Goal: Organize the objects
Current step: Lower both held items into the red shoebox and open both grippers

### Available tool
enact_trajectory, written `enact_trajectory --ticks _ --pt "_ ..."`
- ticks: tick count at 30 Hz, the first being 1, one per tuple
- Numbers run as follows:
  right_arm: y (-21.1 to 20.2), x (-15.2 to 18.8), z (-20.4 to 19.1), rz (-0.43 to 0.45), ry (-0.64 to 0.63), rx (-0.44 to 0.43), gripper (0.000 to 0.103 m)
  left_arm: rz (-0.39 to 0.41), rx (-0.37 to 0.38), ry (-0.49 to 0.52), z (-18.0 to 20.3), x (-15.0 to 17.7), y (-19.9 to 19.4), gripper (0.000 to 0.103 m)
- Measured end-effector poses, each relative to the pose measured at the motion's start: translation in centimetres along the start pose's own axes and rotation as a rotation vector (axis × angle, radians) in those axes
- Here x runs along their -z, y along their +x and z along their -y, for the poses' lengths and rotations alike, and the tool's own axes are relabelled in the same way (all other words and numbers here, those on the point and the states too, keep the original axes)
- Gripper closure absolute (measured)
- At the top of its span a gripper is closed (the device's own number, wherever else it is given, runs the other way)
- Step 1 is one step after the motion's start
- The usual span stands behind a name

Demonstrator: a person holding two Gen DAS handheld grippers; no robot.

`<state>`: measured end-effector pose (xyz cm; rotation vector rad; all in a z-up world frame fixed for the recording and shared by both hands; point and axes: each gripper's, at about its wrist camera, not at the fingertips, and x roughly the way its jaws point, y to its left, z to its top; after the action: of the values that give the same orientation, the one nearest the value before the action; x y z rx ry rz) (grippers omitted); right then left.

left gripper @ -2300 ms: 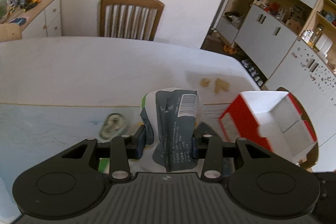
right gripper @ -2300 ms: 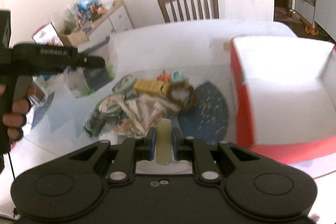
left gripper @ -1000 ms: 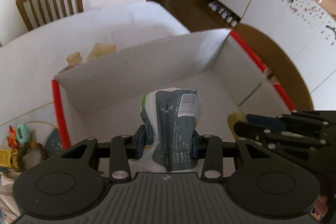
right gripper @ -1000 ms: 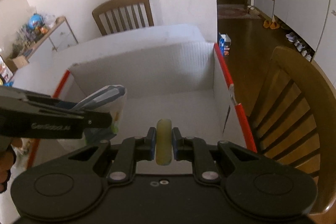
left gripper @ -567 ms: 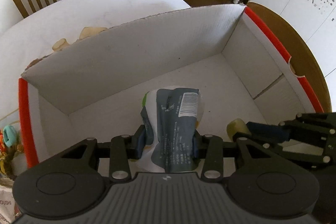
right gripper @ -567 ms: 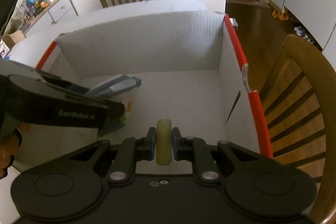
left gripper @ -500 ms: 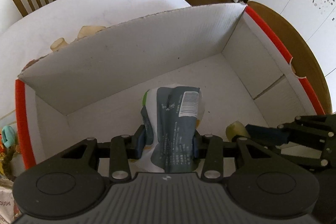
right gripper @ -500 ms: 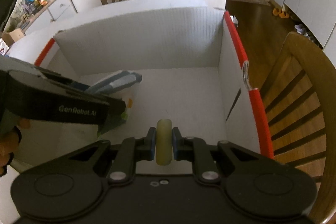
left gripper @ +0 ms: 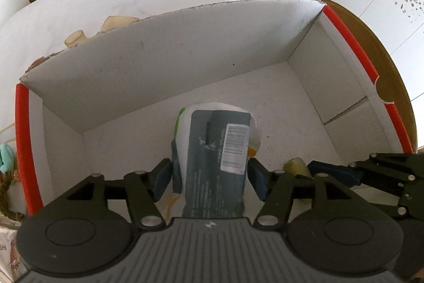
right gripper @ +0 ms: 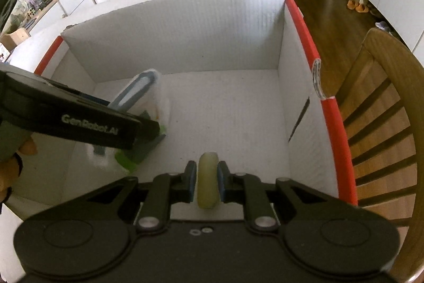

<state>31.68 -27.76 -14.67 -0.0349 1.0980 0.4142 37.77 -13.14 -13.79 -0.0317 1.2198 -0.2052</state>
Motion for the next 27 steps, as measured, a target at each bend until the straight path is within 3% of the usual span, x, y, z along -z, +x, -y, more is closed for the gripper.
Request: enact_trajectory --ticks 13,27 --pt "-3.0 0.9 0.6 0.068 0.018 -0.024 0.06 0.094 0.011 -0.02 -0.9 0.9 -4.0 0.04" --pt "-7.3 0.9 -1.9 0.168 0.015 -0.05 0.04 0.232 0.05 -0.009 -1.8 3.7 -10.3 0.04"
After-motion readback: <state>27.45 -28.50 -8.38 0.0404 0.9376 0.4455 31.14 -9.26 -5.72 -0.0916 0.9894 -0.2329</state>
